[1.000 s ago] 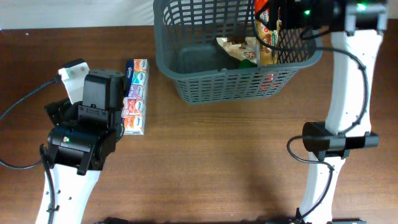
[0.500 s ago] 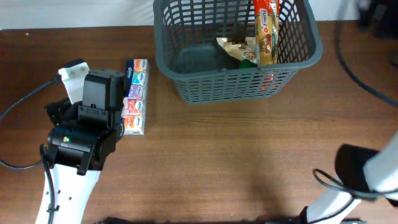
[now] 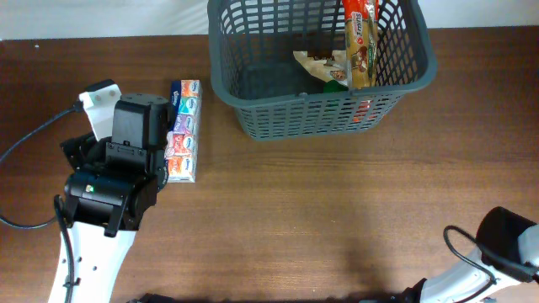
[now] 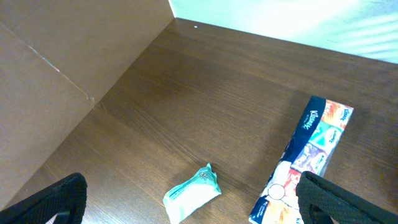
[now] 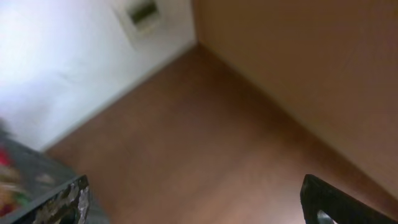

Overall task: Pack container
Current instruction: 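Withdraw the right gripper to the lower right rest area, then move the left gripper forward over the tissue pack strip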

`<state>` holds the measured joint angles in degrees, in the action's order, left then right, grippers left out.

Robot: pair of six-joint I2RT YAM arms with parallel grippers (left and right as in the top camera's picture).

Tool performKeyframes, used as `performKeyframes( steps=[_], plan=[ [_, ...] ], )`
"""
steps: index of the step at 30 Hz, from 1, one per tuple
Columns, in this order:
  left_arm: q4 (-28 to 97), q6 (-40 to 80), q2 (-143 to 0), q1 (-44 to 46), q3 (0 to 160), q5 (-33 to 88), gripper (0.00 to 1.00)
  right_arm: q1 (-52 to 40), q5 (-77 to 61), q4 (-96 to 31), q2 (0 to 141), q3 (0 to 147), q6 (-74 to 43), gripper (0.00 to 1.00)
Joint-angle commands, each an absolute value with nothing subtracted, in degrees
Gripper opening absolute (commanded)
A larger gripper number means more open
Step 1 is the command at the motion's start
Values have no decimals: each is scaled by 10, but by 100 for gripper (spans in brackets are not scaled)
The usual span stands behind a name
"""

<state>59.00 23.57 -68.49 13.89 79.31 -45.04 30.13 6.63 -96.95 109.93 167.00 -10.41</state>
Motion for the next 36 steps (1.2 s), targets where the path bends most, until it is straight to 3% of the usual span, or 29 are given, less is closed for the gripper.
performKeyframes(
  steps=[1, 9, 20, 30, 36],
  plan=[
    [591, 241, -687, 136, 801, -459, 100, 321, 84, -973, 1104, 1595, -113, 99],
    [585, 242, -687, 136, 801, -418, 100, 345, 102, -955, 1104, 1421, -112, 99],
    [602, 242, -687, 136, 801, -156, 100, 356, 100, -885, 1104, 1234, -112, 99],
    [611, 241, -703, 136, 800, -138, 100, 356, 97, -880, 1104, 1183, -112, 99],
    [670, 210, -778, 97, 861, -65, 100, 356, 97, -880, 1104, 1183, -112, 99]
  ],
)
